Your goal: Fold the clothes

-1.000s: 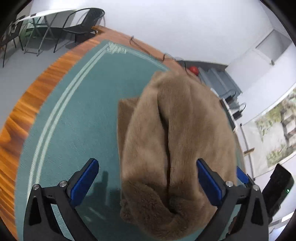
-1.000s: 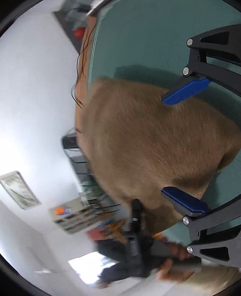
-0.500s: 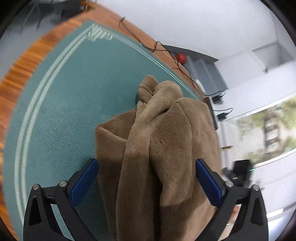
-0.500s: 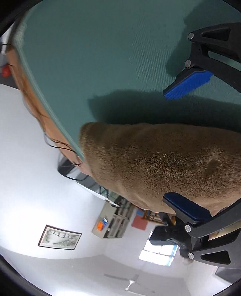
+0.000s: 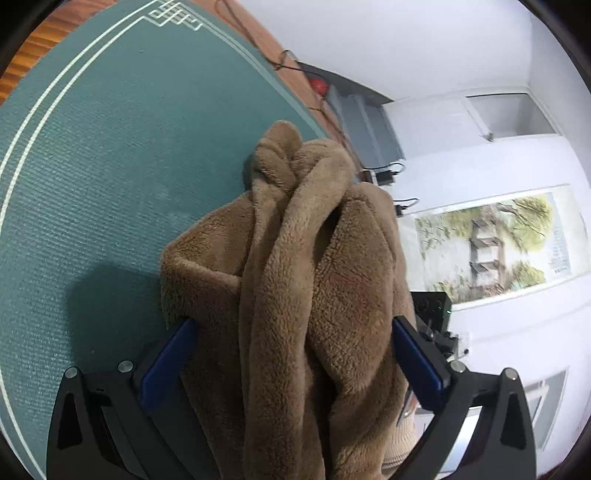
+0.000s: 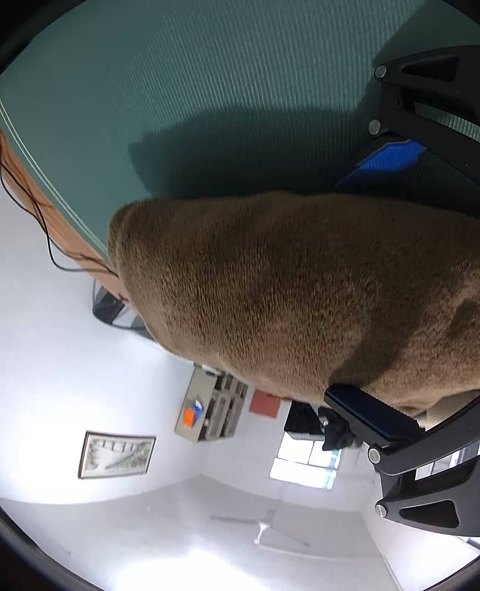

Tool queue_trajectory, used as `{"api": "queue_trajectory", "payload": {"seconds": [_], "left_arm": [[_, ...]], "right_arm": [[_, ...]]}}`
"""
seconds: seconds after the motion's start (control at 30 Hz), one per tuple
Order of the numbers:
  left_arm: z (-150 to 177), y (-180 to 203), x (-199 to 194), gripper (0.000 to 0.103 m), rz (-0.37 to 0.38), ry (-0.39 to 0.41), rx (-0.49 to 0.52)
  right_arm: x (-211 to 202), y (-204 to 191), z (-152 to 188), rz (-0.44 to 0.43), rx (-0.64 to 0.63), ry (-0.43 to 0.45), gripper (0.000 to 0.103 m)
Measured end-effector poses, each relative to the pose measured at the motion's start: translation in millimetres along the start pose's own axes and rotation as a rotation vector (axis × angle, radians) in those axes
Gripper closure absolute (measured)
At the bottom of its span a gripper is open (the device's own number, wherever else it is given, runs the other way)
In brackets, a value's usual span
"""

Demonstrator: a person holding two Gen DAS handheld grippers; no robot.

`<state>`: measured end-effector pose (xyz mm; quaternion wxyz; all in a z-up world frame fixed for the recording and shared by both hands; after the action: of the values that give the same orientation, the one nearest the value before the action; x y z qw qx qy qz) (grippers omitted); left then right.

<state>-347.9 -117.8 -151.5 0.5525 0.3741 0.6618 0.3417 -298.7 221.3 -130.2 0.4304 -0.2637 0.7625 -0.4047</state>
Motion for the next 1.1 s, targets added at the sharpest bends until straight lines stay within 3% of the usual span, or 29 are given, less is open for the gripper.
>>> {"api": "queue_trajectory", "payload": {"seconds": [0.2, 0.33, 0.53, 0.57, 0.6, 0.7, 0.93, 1.1], "left_arm": [[-1.9, 7.5, 11.4, 0.0, 0.1, -0.019, 0.023], [-7.8, 23.6, 35.3, 0.0, -0.027, -0.095, 0.088], [-7.8, 28.9, 38.0, 0.003, -0.072, -0.093, 0.086], [-6.7, 30.0, 37.1, 0.006, -0.08, -0.082, 0.089], [-5.6, 31.0, 36.3, 0.009, -0.089, -0.071, 0.093], [1.3, 44.1, 33.5, 0.029, -0.086, -0.047, 0.117], [22.7, 92.0, 28.5, 0.04, -0.046, -0.014, 0.182], [53.9, 148.7, 53.9, 0.04, -0.014, -0.051, 0.251]], "right_arm": [[2.6, -4.5, 3.5, -0.008, -0.03, 0.008, 0.001], [12.7, -11.7, 7.8, 0.037, -0.076, -0.024, 0.001], [29.2, -16.9, 4.9, 0.104, -0.131, -0.066, 0.001], [30.1, -17.1, 4.6, 0.104, -0.14, -0.061, 0.003], [29.8, -16.8, 5.3, 0.103, -0.145, -0.054, 0.012], [26.7, -18.5, 7.2, 0.102, -0.17, -0.028, 0.029], [-4.2, -47.0, 17.2, 0.124, -0.267, 0.058, 0.036], [-68.0, -63.9, 33.4, 0.174, -0.339, 0.161, 0.036]]}}
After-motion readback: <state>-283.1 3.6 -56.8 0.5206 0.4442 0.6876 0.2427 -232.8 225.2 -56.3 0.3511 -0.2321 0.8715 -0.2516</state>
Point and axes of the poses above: each gripper's, at about its wrist camera, not at the fingertips, and x roughly the way its jaws point, y to its right, z to its underside, the point moved 2 cm from there along x, roughly the way its jaws point, and after that the axes turned 1 degree about -x, right-handed, at the moved point
